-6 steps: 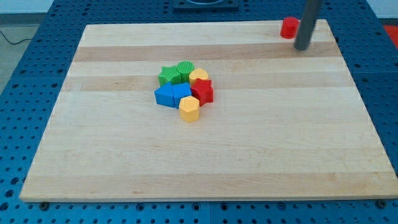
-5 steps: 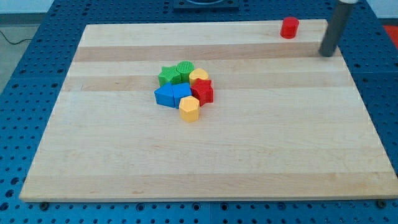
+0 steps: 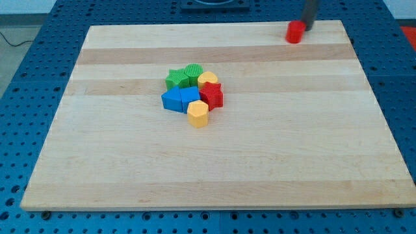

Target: Move the red circle above the yellow heart

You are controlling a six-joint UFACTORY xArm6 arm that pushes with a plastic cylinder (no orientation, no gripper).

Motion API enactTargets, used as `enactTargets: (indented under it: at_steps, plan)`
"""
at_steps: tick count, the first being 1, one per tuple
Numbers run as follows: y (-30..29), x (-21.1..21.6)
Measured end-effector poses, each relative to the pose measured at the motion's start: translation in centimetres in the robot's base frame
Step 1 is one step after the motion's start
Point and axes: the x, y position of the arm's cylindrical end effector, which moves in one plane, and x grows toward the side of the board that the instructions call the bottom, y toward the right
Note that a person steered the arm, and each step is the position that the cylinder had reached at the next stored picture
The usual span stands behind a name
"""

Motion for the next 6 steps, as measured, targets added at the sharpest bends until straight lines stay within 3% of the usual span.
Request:
enactTargets:
  at_steps: [2,4,6]
  plan:
    - [-9.2,7.3]
    - [-5.1,7.0]
    - [-9.2,11.2]
